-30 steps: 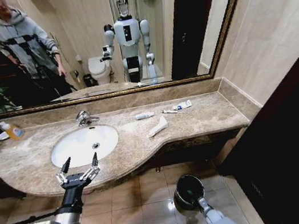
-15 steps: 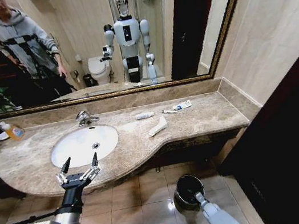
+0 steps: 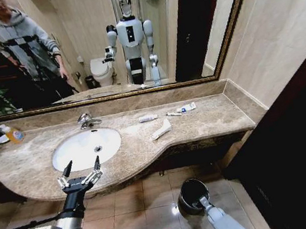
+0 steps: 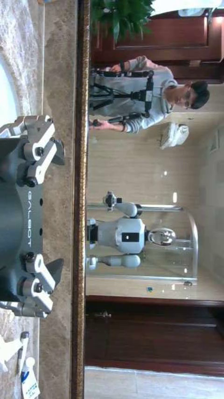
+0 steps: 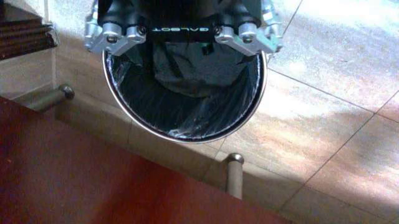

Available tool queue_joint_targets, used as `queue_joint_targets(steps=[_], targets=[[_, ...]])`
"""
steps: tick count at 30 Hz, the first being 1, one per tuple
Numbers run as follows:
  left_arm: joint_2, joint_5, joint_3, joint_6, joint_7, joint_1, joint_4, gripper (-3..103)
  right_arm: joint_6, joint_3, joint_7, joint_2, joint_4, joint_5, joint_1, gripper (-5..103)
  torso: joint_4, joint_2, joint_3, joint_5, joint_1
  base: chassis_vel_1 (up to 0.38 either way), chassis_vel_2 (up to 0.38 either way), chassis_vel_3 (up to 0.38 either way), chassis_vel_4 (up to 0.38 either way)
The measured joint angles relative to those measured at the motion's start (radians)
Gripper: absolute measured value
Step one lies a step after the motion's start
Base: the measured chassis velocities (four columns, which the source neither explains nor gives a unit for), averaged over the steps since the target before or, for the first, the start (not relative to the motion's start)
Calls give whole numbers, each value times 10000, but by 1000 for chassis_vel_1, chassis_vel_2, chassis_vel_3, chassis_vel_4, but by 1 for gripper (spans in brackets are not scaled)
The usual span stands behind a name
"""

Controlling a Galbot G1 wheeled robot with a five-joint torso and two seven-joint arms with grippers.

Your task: Pick up the trash from the sink and place it in the trash bin.

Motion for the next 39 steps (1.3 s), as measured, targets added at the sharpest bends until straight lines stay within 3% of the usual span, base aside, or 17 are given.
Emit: queue_joint_targets(steps=[1,2,11,16,19,21,23,24,26,39], targets=[[0,0,0,0,0,0,0,100,20,6,15,5,40,-16,-42,91,0,0,0,0,0,0,0,0,0],[0,0,0,0,0,0,0,100,43,11,21,7,77,-25,-83,99,0,0,0,0,0,0,0,0,0],[0,0,0,0,0,0,0,100,425,128,12,-71,434,-80,-448,100,0,0,0,0,-1,0,0,0,0],[1,0,0,0,0,0,0,100,1039,153,-14,-203,1074,1162,-858,100,1,0,0,1,-1,0,0,0,0],[0,0,0,0,0,0,0,100,850,98,-46,-478,3469,2652,-2151,100,1,0,-1,-1,-1,0,0,0,0],[0,0,0,0,0,0,0,100,775,122,-50,-509,3960,2887,-2450,100,1,0,-1,0,-1,0,0,0,0],[1,0,0,0,0,0,0,100,543,272,23,-600,5855,3787,-3598,100,-2,0,-1,3,-2,0,0,0,0],[1,0,0,0,0,0,0,100,543,272,23,-600,5855,3787,-3598,100,-2,0,-1,3,-2,0,0,0,0],[0,0,0,0,0,-1,0,100,402,430,155,-686,7509,4323,-4483,100,-1,1,-1,0,-2,0,0,0,0],[0,0,0,0,0,0,0,100,14,629,142,-594,13720,4978,-7474,100,0,1,-1,0,-1,0,0,0,0]])
